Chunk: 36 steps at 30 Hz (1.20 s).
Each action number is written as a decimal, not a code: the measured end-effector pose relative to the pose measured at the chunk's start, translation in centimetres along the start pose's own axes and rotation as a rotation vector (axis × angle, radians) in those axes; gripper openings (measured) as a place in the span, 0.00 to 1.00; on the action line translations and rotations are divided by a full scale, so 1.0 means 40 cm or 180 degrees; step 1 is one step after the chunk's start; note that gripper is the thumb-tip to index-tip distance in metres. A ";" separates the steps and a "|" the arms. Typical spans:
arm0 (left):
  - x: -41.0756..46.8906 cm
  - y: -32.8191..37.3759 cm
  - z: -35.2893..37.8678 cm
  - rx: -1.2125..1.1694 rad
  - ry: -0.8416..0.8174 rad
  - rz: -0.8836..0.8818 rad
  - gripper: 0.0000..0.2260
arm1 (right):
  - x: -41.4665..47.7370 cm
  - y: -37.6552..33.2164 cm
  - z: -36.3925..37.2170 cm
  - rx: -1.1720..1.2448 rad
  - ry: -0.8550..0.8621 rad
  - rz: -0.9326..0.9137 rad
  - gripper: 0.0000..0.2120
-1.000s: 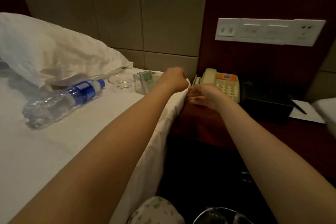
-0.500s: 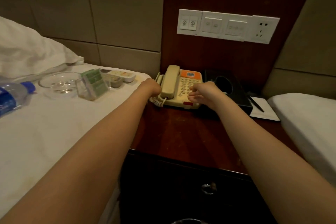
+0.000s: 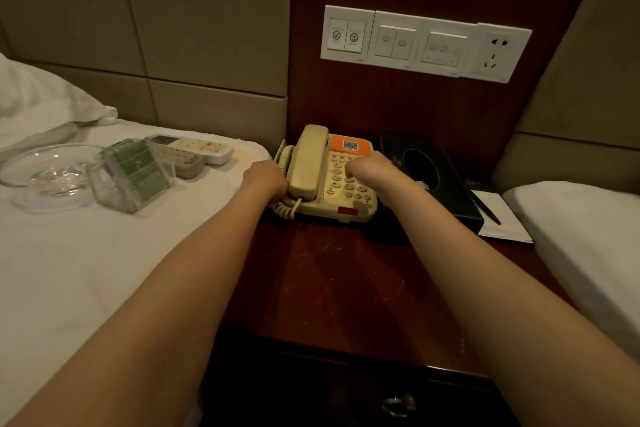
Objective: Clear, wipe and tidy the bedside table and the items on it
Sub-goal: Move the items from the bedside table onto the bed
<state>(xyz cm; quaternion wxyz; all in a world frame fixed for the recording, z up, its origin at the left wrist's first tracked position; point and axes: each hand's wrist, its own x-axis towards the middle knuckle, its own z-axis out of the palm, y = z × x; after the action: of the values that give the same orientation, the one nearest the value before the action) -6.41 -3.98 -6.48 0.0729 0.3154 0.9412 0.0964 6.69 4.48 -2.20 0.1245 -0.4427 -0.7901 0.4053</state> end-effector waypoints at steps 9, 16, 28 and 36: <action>0.006 -0.063 -0.085 -0.0093 -0.0095 -0.0114 0.14 | 0.020 0.003 0.022 0.1560 -0.0562 0.0956 0.19; -0.039 -0.083 -0.082 0.0171 -0.0088 0.0076 0.11 | 0.027 0.047 0.098 0.2128 0.0182 0.1001 0.19; -0.222 -0.161 -0.128 0.0015 -0.0020 -0.0081 0.09 | -0.133 0.034 0.122 0.2381 0.0150 0.0782 0.21; -0.395 -0.221 -0.173 -0.0197 -0.0013 -0.0182 0.11 | -0.290 0.027 0.140 0.2377 0.0130 0.0727 0.17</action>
<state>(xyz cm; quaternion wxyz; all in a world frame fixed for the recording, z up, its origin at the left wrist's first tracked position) -0.41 -21.45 -0.58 0.0873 0.2862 0.9463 0.1227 10.91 -7.49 -4.71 0.2468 -0.4600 -0.5312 0.6673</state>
